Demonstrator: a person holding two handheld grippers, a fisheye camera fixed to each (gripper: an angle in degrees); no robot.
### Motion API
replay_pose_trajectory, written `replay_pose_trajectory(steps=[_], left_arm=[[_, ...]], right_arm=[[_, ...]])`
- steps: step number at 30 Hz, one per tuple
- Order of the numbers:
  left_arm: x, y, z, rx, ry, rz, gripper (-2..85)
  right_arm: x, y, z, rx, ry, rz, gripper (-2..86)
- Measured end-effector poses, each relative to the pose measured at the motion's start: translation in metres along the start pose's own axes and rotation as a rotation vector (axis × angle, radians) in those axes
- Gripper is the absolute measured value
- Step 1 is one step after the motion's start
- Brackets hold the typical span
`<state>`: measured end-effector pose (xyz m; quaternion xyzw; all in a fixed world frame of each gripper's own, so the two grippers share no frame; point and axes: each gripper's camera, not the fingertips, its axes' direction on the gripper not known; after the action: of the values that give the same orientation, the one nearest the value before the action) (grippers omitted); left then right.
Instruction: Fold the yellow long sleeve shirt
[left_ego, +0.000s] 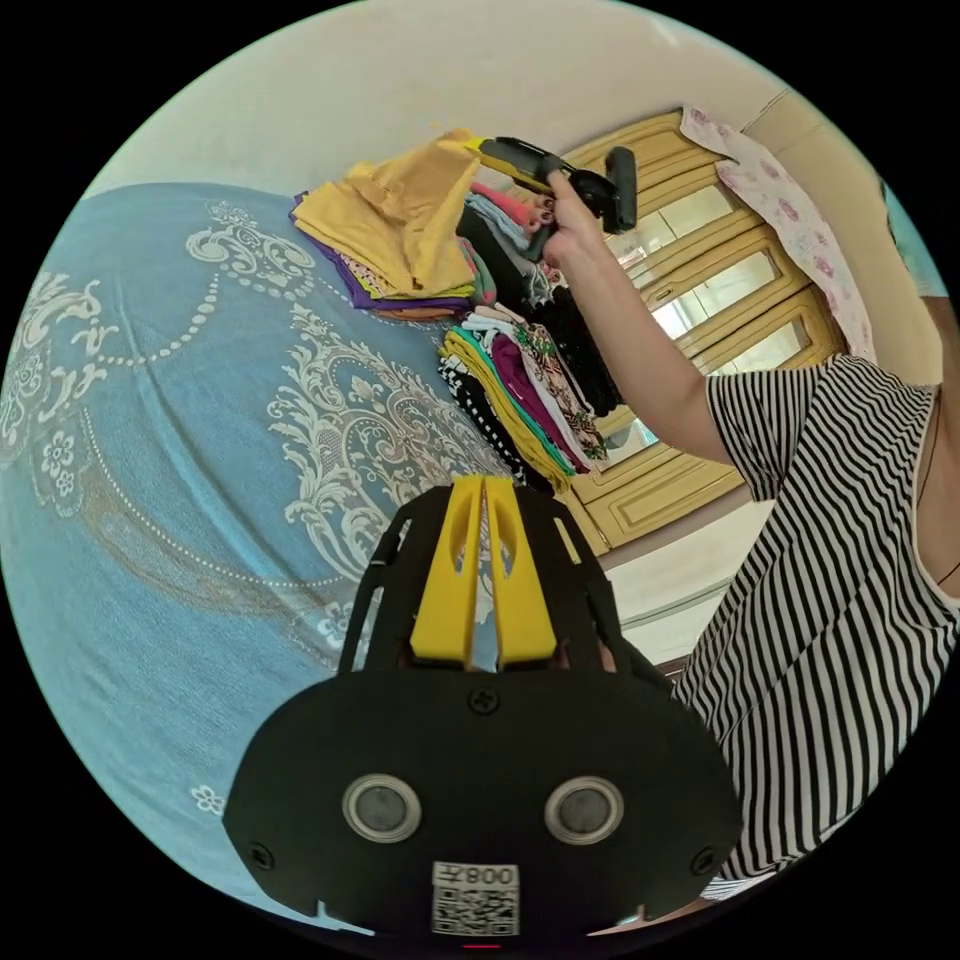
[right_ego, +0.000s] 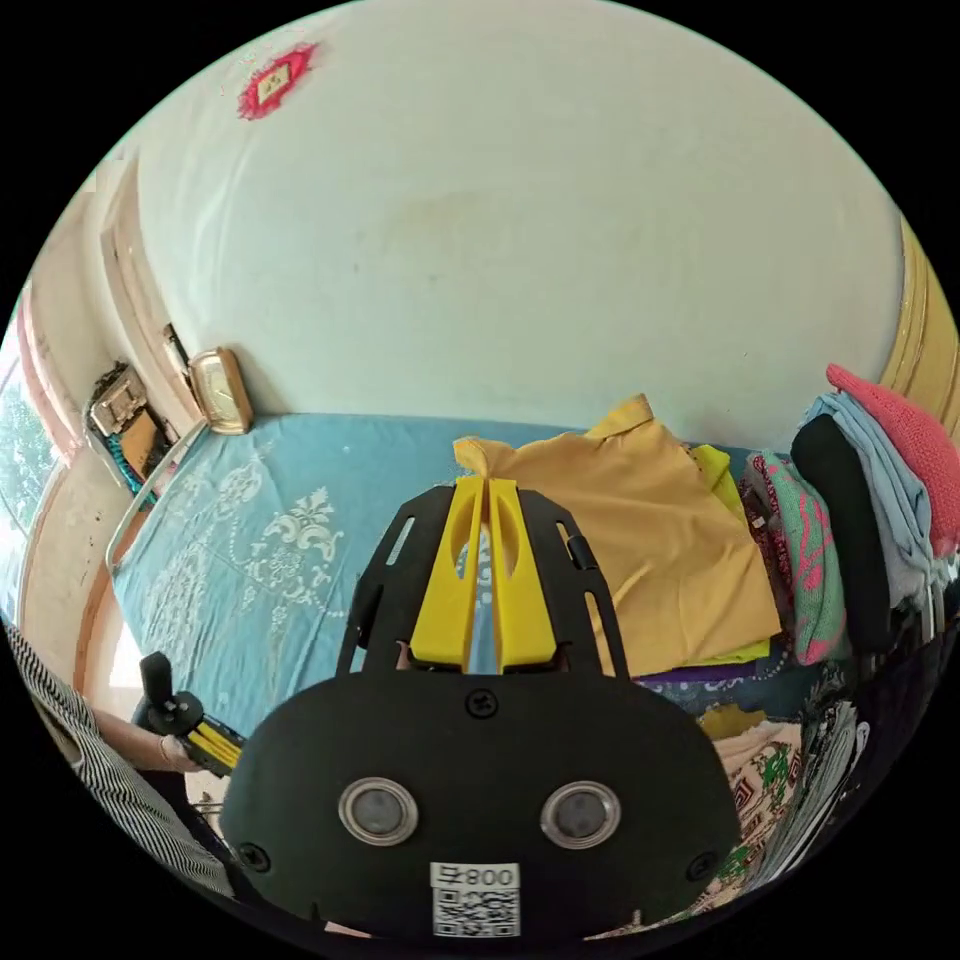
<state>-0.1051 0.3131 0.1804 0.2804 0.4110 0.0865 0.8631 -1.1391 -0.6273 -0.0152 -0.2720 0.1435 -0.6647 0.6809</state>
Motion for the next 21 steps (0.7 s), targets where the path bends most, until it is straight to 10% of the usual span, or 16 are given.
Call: replay_pose_trajectory(steps=[21], left_arm=[[0.011,0.113,-0.137,0.106,-0.380,0.030,7.3]], right_arm=[[-0.044,0.084,-0.406,0.140,-0.384,0.004,0.2]])
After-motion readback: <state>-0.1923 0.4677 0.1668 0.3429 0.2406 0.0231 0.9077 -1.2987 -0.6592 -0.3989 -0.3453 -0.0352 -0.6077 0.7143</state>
